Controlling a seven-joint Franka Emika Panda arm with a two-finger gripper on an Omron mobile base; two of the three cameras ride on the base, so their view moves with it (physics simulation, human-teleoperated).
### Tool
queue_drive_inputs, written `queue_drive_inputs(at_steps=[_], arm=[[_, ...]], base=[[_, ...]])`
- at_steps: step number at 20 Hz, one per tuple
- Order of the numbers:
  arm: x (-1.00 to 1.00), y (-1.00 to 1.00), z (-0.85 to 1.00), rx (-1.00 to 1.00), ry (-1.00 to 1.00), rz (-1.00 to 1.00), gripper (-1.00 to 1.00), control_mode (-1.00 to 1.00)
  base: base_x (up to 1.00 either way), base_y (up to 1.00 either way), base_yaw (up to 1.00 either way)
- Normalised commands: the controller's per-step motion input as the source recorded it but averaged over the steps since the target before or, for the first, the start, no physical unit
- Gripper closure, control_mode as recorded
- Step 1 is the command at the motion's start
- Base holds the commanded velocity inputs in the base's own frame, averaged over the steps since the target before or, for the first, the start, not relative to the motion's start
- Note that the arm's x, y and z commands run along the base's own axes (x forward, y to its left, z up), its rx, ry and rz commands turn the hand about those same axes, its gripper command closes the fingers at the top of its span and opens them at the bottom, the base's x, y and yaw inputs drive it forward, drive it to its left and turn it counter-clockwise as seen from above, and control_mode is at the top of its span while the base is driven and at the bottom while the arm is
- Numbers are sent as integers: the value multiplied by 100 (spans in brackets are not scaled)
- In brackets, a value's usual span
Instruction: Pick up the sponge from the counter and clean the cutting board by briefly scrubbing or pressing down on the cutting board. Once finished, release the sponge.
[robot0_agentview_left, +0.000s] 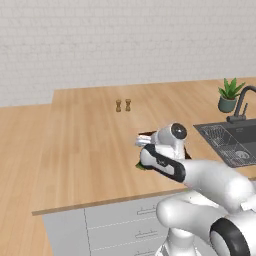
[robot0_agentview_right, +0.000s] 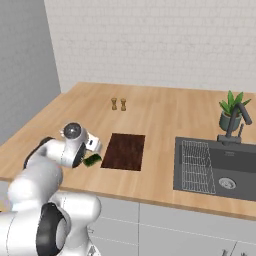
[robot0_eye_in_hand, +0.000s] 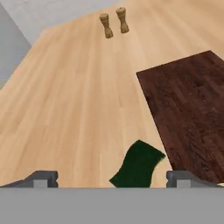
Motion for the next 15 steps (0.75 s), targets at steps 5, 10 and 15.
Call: queue_drive_inputs(at_steps=[5,10,15], arm=[[-90,-46,100,25,-49,0,-100,-100],[-86,-27,100,15,-48,0,-100,-100],[-68,-3,100,3,-41,0,-100,-100]], base=[[0,0,0],[0,0,0],[0,0,0]])
